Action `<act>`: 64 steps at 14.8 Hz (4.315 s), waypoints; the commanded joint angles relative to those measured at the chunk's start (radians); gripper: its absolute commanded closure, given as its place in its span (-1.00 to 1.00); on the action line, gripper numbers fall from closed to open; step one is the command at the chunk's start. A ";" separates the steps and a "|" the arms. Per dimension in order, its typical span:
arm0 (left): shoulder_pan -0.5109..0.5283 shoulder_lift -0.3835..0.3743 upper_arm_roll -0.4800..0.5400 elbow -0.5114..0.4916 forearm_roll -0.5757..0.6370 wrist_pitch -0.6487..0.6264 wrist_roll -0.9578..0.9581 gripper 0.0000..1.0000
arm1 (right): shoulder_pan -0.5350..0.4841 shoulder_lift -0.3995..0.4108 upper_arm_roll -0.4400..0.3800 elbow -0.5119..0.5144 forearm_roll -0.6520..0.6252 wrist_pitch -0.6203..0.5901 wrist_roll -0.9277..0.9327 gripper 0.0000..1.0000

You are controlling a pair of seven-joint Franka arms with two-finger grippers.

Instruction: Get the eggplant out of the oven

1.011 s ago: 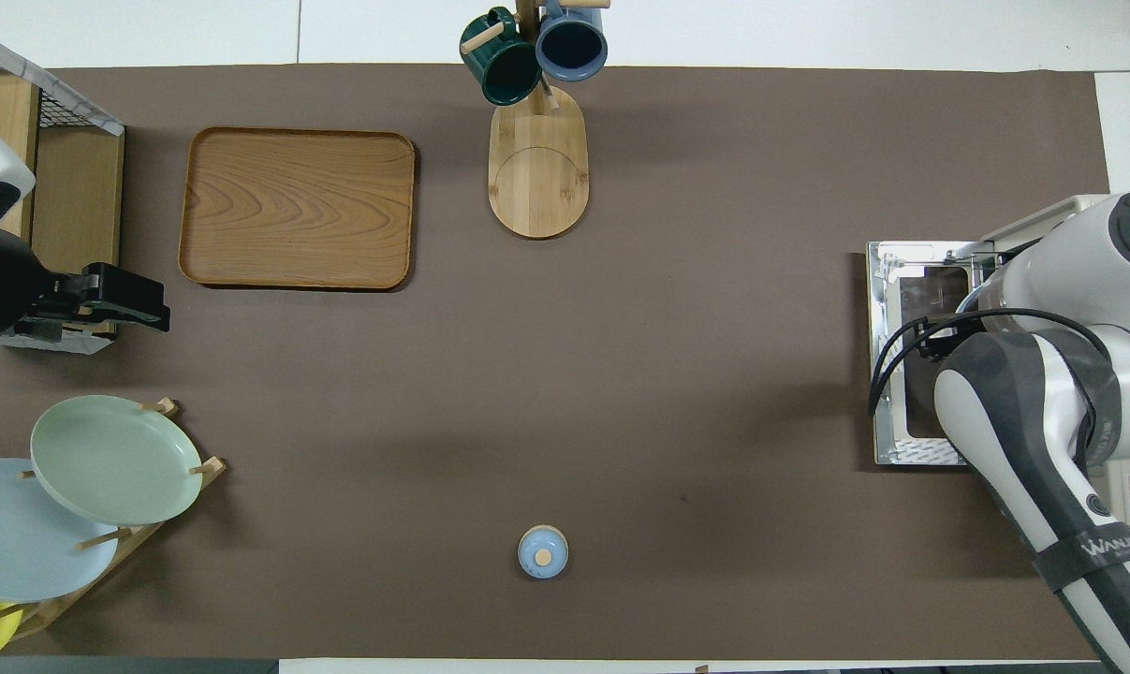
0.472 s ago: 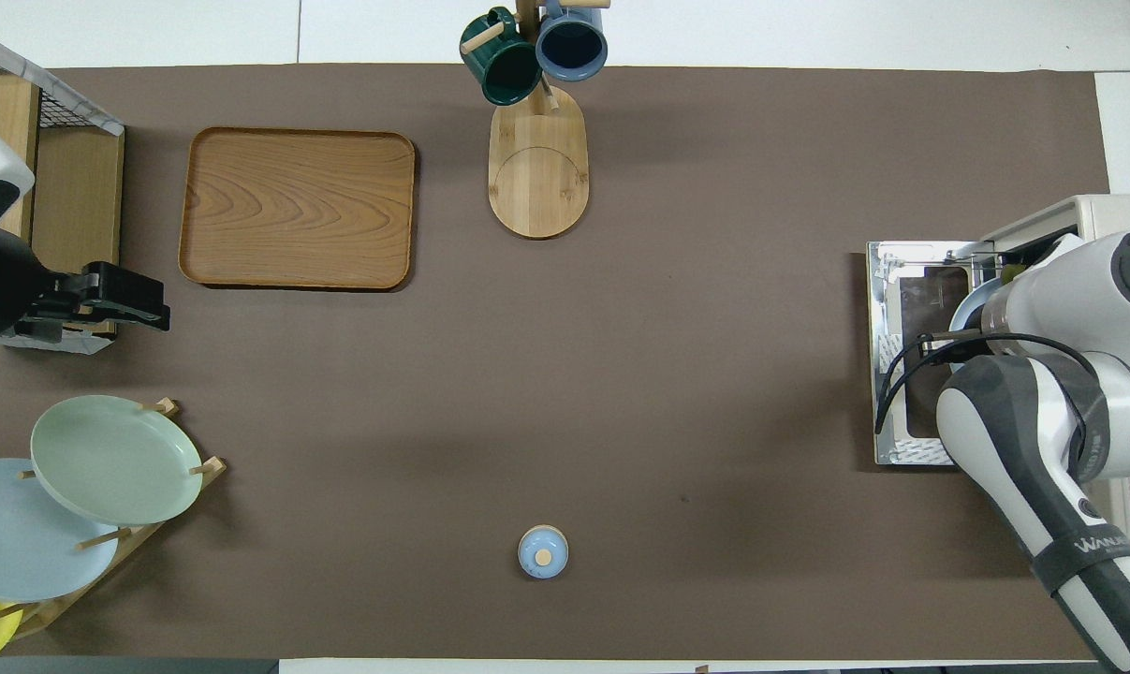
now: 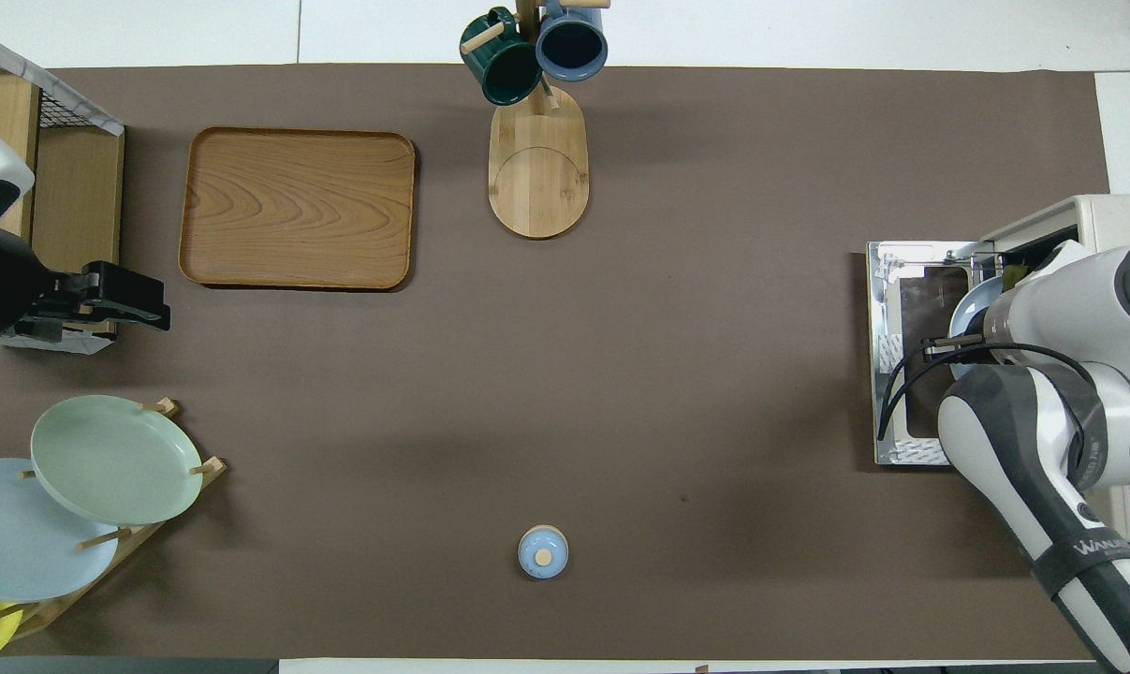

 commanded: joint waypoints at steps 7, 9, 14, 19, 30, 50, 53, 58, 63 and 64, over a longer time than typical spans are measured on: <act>0.014 -0.010 -0.008 -0.006 0.002 0.040 -0.008 -1.00 | 0.334 0.045 0.015 0.274 -0.012 -0.356 0.144 1.00; 0.014 -0.008 -0.008 -0.005 0.002 0.042 -0.006 -1.00 | 0.472 0.053 0.015 0.317 -0.022 -0.393 0.271 1.00; 0.015 -0.005 -0.006 -0.006 0.002 0.078 -0.002 -1.00 | 0.707 0.148 0.022 0.460 -0.005 -0.430 0.569 1.00; 0.046 -0.002 -0.006 -0.014 0.002 0.123 0.003 -1.00 | 0.892 0.387 0.025 0.595 0.038 -0.282 0.778 1.00; 0.076 0.002 -0.006 -0.045 0.002 0.201 0.057 -1.00 | 0.905 0.453 0.024 0.671 0.006 -0.160 0.838 0.24; -0.364 0.272 -0.014 -0.095 -0.041 0.434 0.078 -1.00 | 0.215 0.137 0.018 0.030 -0.149 0.060 0.236 1.00; -0.448 0.279 -0.014 -0.196 -0.041 0.551 0.072 -1.00 | 0.207 0.145 0.019 0.029 -0.151 0.074 0.236 1.00; -0.535 0.338 -0.015 -0.230 -0.043 0.615 0.069 -1.00 | 0.178 0.145 0.019 0.027 -0.152 0.079 0.230 1.00; -0.577 0.378 -0.017 -0.247 -0.046 0.655 0.055 -1.00 | 0.178 0.154 0.019 0.020 -0.152 0.079 0.218 1.00; -0.577 0.375 -0.017 -0.270 -0.046 0.677 0.055 -1.00 | 0.178 0.154 0.019 0.018 -0.152 0.079 0.218 1.00</act>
